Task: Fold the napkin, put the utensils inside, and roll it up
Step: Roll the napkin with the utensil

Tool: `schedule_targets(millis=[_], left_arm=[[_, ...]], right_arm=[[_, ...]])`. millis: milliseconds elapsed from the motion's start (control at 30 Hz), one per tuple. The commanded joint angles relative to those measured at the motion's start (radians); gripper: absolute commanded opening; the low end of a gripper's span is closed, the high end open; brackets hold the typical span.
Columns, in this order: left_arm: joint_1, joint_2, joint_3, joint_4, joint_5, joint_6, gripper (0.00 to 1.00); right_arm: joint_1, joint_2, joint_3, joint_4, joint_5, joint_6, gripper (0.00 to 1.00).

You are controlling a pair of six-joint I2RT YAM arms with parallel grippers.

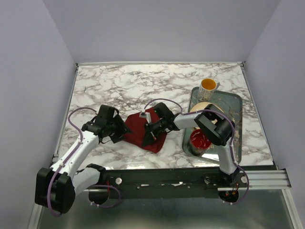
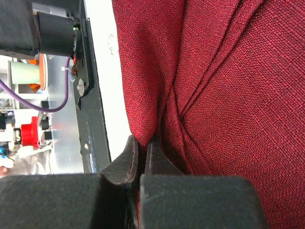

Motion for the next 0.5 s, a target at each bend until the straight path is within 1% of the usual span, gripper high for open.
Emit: schedule_targets(millis=[0, 67, 133, 200, 367, 467], left_arm=[[-0.033, 0.001, -0.027, -0.022, 0.053, -0.109, 0.61], [-0.058, 0.012, -0.038, -0.02, 0.05, -0.149, 0.61], [-0.076, 0.021, -0.037, -0.022, 0.008, -0.163, 0.61], [-0.077, 0.045, -0.046, -0.017, 0.003, -0.184, 0.62], [-0.092, 0.159, 0.002, -0.015, -0.029, -0.205, 0.61], [-0.096, 0.19, 0.008, -0.011, -0.059, -0.222, 0.55]], right_arm=[[-0.002, 0.061, 0.002, -0.055, 0.094, -0.01, 0.01], [-0.003, 0.058, -0.001, -0.055, 0.106, -0.015, 0.01], [-0.005, 0.06, -0.003, -0.055, 0.112, -0.018, 0.01], [-0.006, 0.053, -0.004, -0.055, 0.123, -0.018, 0.01], [-0.006, 0.043, -0.018, -0.058, 0.137, -0.027, 0.01], [-0.006, 0.041, -0.015, -0.059, 0.14, -0.027, 0.01]])
